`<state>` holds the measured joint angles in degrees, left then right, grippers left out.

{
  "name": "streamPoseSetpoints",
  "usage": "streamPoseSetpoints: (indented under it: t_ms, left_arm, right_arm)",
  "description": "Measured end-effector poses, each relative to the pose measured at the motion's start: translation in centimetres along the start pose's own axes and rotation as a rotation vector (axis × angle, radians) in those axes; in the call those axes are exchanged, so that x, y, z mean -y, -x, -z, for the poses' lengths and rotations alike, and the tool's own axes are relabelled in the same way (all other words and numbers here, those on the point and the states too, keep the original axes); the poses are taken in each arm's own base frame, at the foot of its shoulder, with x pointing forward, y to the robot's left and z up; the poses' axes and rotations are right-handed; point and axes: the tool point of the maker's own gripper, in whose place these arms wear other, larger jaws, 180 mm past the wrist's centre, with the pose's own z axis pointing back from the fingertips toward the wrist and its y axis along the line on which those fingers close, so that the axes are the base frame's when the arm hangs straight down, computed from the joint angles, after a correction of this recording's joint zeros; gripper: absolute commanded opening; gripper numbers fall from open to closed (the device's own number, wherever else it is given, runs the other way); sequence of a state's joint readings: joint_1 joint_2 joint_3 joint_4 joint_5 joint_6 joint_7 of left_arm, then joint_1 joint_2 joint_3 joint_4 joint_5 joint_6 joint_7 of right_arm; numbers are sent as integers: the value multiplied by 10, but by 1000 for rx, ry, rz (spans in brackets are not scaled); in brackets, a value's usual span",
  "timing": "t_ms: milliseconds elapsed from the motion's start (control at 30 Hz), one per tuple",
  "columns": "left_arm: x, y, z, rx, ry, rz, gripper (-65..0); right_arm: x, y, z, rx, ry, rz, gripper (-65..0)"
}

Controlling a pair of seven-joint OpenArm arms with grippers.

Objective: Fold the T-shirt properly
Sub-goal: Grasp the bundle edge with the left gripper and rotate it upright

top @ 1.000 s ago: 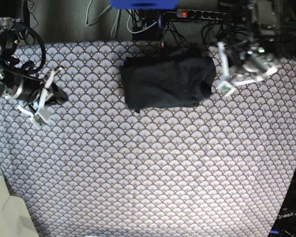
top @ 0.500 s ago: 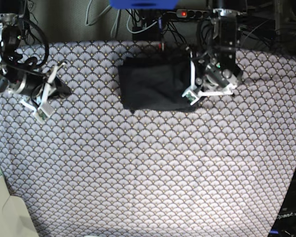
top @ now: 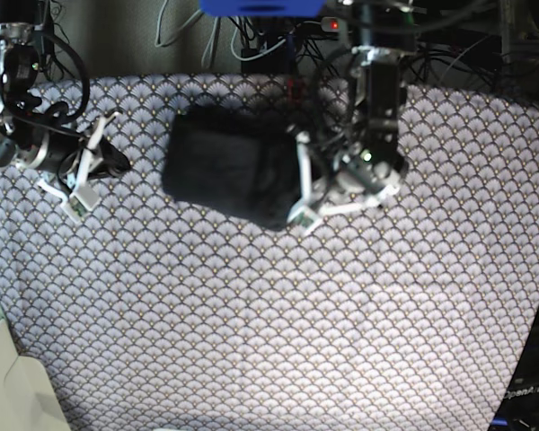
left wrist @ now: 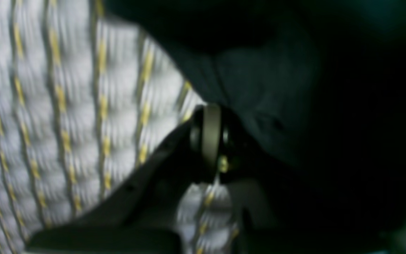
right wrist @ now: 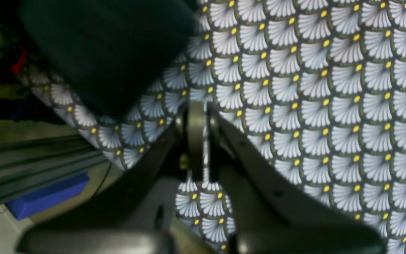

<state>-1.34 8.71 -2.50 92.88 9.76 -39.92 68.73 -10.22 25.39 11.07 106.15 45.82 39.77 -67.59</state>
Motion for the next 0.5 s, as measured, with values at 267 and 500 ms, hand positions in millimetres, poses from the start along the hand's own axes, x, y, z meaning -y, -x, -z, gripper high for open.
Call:
streamPoseSetpoints:
  t_ms: [267,500]
  left_arm:
    - [-57,-20,-18,61,-105,-84,-650]
    - [-74,7,-14,6,-110,-196,-650]
  right_arm:
    - [-4,7,1,-19,-9,6,-644]
    - [-2,6,1,-16,-4,4,-643]
